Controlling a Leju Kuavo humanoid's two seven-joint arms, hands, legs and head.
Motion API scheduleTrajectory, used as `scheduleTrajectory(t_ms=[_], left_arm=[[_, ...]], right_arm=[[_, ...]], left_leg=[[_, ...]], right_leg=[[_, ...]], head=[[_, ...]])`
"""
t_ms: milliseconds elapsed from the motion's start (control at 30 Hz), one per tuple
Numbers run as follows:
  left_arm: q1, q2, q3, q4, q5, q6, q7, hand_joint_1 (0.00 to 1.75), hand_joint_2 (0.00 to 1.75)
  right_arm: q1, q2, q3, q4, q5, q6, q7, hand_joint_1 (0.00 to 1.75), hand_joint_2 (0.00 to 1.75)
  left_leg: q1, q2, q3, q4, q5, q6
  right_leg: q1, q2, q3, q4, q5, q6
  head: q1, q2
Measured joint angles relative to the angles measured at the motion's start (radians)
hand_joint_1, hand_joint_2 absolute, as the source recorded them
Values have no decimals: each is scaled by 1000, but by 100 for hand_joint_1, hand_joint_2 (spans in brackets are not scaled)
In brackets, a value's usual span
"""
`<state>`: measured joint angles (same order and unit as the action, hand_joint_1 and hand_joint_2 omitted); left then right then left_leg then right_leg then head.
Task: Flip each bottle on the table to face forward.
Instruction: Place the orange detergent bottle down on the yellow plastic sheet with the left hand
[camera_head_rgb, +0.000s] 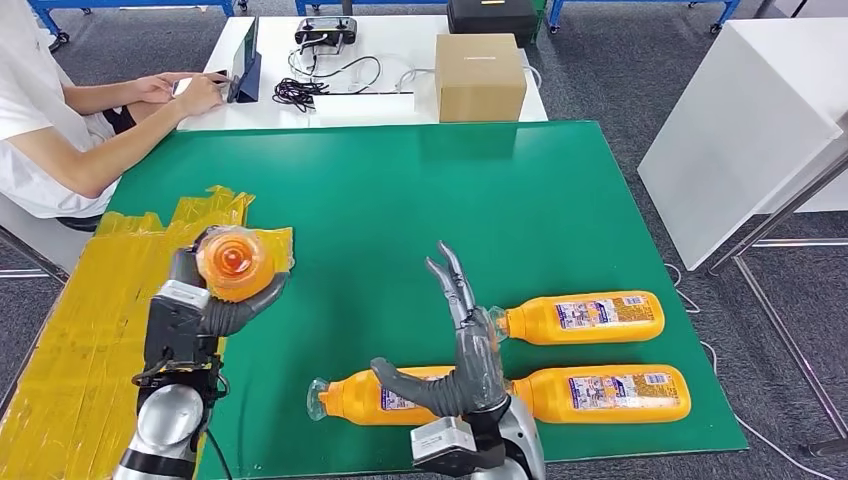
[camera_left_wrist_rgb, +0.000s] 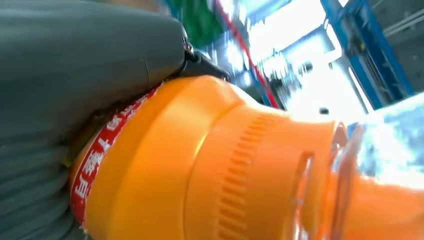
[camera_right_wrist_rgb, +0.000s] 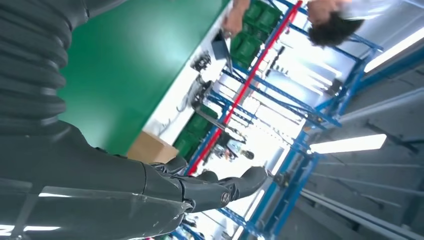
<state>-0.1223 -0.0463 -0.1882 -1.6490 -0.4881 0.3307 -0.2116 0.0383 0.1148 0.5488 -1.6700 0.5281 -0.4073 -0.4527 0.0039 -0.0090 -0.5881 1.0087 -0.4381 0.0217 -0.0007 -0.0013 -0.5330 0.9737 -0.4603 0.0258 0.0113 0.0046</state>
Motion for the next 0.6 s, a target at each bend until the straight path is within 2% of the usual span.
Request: scheduleTrajectory(t_ms=[167,267,367,600], left_arm=[[-65,49,19,70,-578,-38,150,175,175],[-105,91,17,156,-803,-76,209,175,175],[-136,126,14,259,-898,-98,231,175,175],[-165,159,10,399,-921,-104,240,175,175]], right_arm=[[17,-8,-57,-90,71,29,14,0,175],[23,-16,-86,-129,79,43,19,0,175],[26,-23,-107,-157,79,59,19,0,175],[32,-32,-124,-179,80,66,20,0,175]], left_leg=[[0,1,0,0,0,0],[0,1,0,0,0,0],[0,1,1,0,0,0],[0,1,0,0,0,0]], right_leg=[[0,1,0,0,0,0],[0,1,0,0,0,0],[0,1,0,0,0,0],[0,1,0,0,0,0]], head=[[0,0],[0,0],[0,0],[0,0]])
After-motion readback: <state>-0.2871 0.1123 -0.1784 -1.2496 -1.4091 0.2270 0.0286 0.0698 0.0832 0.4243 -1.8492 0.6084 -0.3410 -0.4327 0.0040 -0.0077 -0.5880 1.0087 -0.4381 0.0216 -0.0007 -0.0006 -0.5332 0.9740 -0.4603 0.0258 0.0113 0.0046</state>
